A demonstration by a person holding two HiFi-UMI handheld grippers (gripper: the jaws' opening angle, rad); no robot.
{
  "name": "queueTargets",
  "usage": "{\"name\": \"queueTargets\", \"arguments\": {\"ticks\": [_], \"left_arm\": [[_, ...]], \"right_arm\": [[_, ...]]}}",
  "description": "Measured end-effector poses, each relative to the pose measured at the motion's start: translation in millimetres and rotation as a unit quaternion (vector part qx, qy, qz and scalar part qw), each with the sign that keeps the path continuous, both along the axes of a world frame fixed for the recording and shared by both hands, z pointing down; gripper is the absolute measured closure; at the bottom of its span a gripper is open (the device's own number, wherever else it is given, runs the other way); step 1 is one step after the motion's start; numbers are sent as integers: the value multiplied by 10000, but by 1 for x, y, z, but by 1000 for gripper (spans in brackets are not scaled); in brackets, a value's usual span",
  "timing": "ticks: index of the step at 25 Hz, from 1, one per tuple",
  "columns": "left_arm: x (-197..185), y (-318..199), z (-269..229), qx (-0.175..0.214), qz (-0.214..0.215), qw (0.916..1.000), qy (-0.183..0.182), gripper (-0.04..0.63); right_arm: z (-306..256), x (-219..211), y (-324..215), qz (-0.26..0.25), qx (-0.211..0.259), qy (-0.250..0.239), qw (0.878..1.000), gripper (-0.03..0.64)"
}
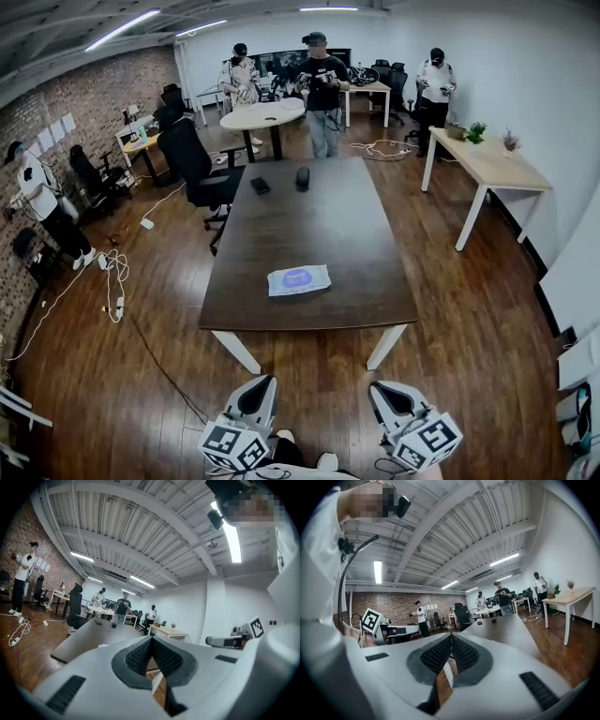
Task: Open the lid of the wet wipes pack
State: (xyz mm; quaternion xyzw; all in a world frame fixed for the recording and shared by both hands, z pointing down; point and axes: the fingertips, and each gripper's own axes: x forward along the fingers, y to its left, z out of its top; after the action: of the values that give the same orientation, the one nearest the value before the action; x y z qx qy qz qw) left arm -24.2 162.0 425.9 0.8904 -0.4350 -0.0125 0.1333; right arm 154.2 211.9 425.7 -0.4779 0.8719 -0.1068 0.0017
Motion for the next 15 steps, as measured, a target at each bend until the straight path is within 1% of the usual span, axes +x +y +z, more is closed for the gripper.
{"name": "queueTargets", "arguments": {"ticks": [4, 7, 10, 15], "left_arm": [[3, -21, 8, -49, 7, 10000, -69, 594], [8, -46, 13, -76, 78, 9999, -122, 594], [7, -85, 19, -146, 108, 9998, -99, 594], [-6, -169, 38, -338, 232, 9991, -107, 594]], "right_arm": [[6, 1, -19, -35, -36, -13, 10000, 609], [11, 3, -41, 2, -92, -31, 10000, 610], [16, 1, -77, 8, -177, 15, 9998, 609], [15, -13, -160, 92, -199, 108, 9997, 609]]}}
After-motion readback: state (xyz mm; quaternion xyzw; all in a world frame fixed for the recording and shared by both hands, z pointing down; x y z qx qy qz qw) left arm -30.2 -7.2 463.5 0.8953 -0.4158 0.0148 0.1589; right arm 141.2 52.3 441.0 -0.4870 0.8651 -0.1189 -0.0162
